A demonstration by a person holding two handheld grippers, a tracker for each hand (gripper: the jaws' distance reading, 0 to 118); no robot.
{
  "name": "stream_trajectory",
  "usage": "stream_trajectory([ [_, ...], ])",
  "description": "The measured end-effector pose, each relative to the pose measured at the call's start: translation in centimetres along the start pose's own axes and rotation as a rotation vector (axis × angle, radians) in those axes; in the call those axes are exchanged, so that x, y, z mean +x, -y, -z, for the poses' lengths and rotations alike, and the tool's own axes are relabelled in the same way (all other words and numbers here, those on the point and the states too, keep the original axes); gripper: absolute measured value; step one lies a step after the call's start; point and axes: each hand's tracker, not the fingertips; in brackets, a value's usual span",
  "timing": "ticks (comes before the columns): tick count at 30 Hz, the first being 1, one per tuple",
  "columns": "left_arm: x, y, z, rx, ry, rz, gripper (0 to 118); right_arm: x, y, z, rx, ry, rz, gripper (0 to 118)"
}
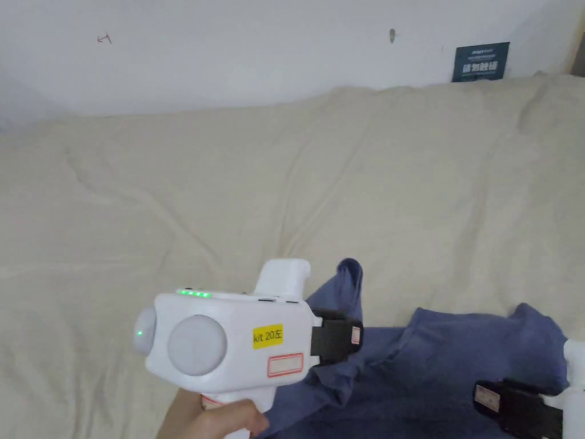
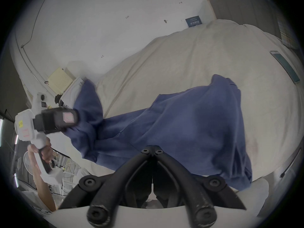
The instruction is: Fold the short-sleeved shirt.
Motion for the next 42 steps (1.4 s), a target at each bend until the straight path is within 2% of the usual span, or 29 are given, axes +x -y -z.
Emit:
stream_trajectory([
  [2, 0.7, 0.7, 3.1, -0.065, -0.01, 0.016, 9, 0.9, -0.1, -0.5, 0.014, 0.007, 0.02, 0],
  [5, 0.2, 1.4, 6.0, -0.137, 0.0, -0.044, 9, 1.7, -0.1, -0.8, 0.024, 0.012, 0.043, 0],
  [9, -0.2, 1.5, 7.1, -0.143, -0.025, -0.045, 15, 2.1, 0.0, -1.0, 0.031, 0.024, 0.05, 0],
  [10, -0.2, 1.5, 6.9, -0.134, -0.02, -0.047, 28, 2.2, 0.1, -1.0, 0.03, 0.026, 0.052, 0],
  [11, -0.3, 1.3, 6.6, -0.122, -0.01, -0.056, 54, 2.2, 0.1, -1.0, 0.027, 0.028, 0.054, 0],
  [12, -0.4, 1.3, 6.3, -0.113, 0.01, -0.074, 90, 2.1, 0.2, -1.0, 0.027, 0.03, 0.058, 0],
  [13, -0.3, 1.2, 5.7, -0.108, 0.016, -0.078, 110, 2.2, 0.3, -1.0, 0.028, 0.028, 0.059, 0],
  [14, -0.3, 1.3, 4.7, -0.087, 0.013, -0.081, 118, 2.2, 0.3, -1.0, 0.03, 0.027, 0.061, 0],
  [16, -0.6, 0.9, 2.0, 0.003, -0.008, -0.103, 118, 2.2, 0.5, -1.2, 0.033, 0.023, 0.065, 0],
  [18, -1.5, 1.3, -1.0, 0.15, -0.065, -0.22, 118, 2.1, 0.6, -1.4, 0.037, 0.027, 0.063, 0],
  [19, -2.1, 1.4, -2.2, 0.203, -0.053, -0.255, 116, 2.1, 0.6, -1.5, 0.037, 0.031, 0.059, 0],
  [20, -2.7, 1.5, -3.0, 0.246, -0.04, -0.291, 108, 2.1, 0.6, -1.6, 0.038, 0.036, 0.058, 0],
  [21, -3.2, 1.9, -3.2, 0.203, -0.065, -0.283, 87, 2.2, 0.7, -1.6, 0.039, 0.039, 0.056, 0],
  [22, -3.6, 2.2, -3.2, 0.194, -0.091, -0.272, 58, 2.2, 0.8, -1.7, 0.041, 0.039, 0.055, 0],
  [23, -3.9, 2.5, -2.8, 0.177, -0.14, -0.256, 24, 2.2, 0.8, -1.8, 0.043, 0.038, 0.056, 0],
  [24, -3.7, 2.4, -1.7, 0.174, -0.166, -0.254, 2, 2.3, 0.9, -1.9, 0.047, 0.034, 0.063, 0],
  [26, -4.4, 3.5, -0.7, 0.053, -0.323, -0.213, 2, 2.6, 1.0, -2.1, 0.069, -0.008, 0.11, 0],
  [27, -4.0, 3.9, 0.3, 0.038, -0.195, -0.213, 2, 2.7, 1.1, -2.1, 0.067, -0.015, 0.111, 0],
  [30, -2.5, 4.3, 2.6, 0.006, -0.092, -0.215, 2, 2.4, 1.2, -2.2, 0.062, 0.0, 0.089, 0],
  [32, -1.4, 4.4, 3.6, -0.024, -0.066, -0.151, 2, 2.4, 1.2, -2.2, 0.056, 0.004, 0.082, 0],
  [34, -0.8, 4.2, 4.7, -0.019, -0.1, -0.068, 2, 2.4, 1.2, -2.2, 0.06, 0.003, 0.09, 0],
  [37, -0.8, 4.5, 6.1, -0.106, -0.173, -0.093, 2, 2.7, 1.2, -2.2, 0.07, 0.001, 0.102, 0],
  [39, -0.6, 4.7, 6.0, -0.08, -0.15, -0.078, 2, 3.0, 1.4, -2.4, 0.074, 0.009, 0.093, 0],
  [42, 0.1, 4.6, 6.0, -0.074, 0.001, -0.137, 2, 2.4, 1.4, -3.5, 0.07, 0.022, 0.074, 0],
])
